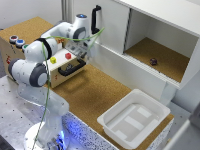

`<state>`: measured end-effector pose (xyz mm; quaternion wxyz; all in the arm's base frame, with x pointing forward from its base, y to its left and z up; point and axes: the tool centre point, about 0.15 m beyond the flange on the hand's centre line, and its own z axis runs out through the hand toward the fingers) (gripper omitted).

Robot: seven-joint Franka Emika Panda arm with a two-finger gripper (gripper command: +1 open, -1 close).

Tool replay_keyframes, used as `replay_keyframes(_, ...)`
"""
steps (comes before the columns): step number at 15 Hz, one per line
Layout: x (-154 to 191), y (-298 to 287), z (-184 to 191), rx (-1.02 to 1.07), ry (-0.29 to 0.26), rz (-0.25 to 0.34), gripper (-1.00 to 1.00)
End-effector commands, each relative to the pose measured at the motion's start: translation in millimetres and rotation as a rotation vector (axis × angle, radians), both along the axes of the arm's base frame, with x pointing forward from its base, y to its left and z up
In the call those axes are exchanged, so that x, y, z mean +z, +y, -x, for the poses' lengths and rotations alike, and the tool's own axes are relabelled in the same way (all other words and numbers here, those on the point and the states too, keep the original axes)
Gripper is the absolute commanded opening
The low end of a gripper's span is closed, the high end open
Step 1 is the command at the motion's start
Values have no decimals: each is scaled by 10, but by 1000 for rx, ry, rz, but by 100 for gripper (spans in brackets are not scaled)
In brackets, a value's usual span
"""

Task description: Close the drawer

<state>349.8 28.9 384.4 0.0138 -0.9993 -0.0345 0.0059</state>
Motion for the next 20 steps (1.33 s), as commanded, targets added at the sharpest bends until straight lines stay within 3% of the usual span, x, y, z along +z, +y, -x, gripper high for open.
replay_keyframes(1, -627, -49, 168, 72, -58, -57, -100)
replay_keyframes(4, -805, 124, 148, 104, -72, -109, -100)
replay_keyframes(13, -792, 775, -40, -34, -130, -82, -100)
replay_keyframes(16, -685, 1014, -57, -47, -178, -34, -100)
replay_keyframes(20, -708, 1364, 31, -34, -167, -33, -100)
